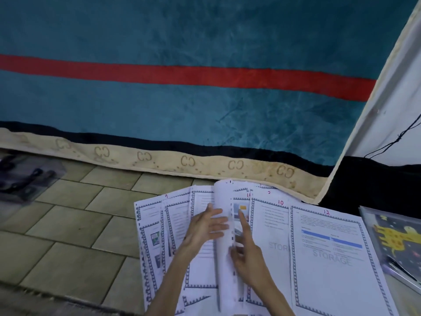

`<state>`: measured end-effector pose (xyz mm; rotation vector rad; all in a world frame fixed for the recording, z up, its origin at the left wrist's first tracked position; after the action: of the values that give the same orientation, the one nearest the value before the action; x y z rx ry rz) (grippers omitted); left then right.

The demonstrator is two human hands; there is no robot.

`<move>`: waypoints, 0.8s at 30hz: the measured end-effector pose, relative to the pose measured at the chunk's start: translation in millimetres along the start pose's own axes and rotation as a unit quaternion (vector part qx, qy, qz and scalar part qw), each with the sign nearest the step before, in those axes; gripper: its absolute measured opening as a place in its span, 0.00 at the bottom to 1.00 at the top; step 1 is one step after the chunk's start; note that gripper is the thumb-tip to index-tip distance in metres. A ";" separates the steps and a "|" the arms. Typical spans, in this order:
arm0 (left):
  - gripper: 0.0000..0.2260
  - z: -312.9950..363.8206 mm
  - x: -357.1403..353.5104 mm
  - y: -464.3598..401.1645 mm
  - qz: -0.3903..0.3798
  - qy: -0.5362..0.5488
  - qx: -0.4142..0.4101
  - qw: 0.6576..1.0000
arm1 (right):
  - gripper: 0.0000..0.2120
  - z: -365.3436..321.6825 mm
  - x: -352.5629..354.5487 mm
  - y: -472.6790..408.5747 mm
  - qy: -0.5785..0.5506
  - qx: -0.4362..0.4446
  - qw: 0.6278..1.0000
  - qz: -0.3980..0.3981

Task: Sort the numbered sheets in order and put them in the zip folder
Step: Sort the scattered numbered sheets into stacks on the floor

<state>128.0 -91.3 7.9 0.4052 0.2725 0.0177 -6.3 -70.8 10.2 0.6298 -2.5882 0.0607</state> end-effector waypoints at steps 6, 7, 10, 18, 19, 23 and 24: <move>0.27 -4.4 65.0 15.2 0.237 -0.351 -0.015 0.906 | 0.28 25.5 41.5 9.6 -0.048 -0.075 0.990 0.110; 0.31 -9.3 66.9 13.5 0.225 -0.335 0.000 0.915 | 0.24 29.9 48.9 11.5 -0.054 -0.094 0.986 0.126; 0.29 -16.2 66.3 7.7 0.198 -0.284 0.021 0.938 | 0.09 35.7 65.6 19.8 -0.061 -0.124 0.978 0.155; 0.09 18.4 51.2 30.2 0.226 -0.343 -0.054 0.910 | 0.16 17.9 76.9 24.0 0.047 -0.075 0.984 0.153; 0.09 22.9 42.5 31.6 0.210 -0.342 -0.067 0.913 | 0.16 14.7 74.0 21.3 0.049 -0.076 0.986 0.137; 0.17 12.5 -10.1 19.8 0.047 -0.263 -0.071 0.961 | 0.13 -0.2 59.2 13.9 0.000 -0.073 0.994 0.081; 0.18 9.5 -23.3 17.7 0.022 -0.255 -0.074 0.964 | 0.17 -6.7 56.7 13.9 -0.015 -0.066 0.995 0.075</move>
<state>108.8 -80.4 29.2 0.2547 -0.2459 -0.0234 -53.9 -81.4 42.9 0.3917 -2.6393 -0.0711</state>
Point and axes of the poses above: each hand's wrist, its own y-axis away from the middle knuckle, its own x-axis out of the back of the hand, z = x × y, the point moved 7 cm from there along -y, towards the middle knuckle, and after that the axes turned 9 degrees about -z, right-handed, at the moved point
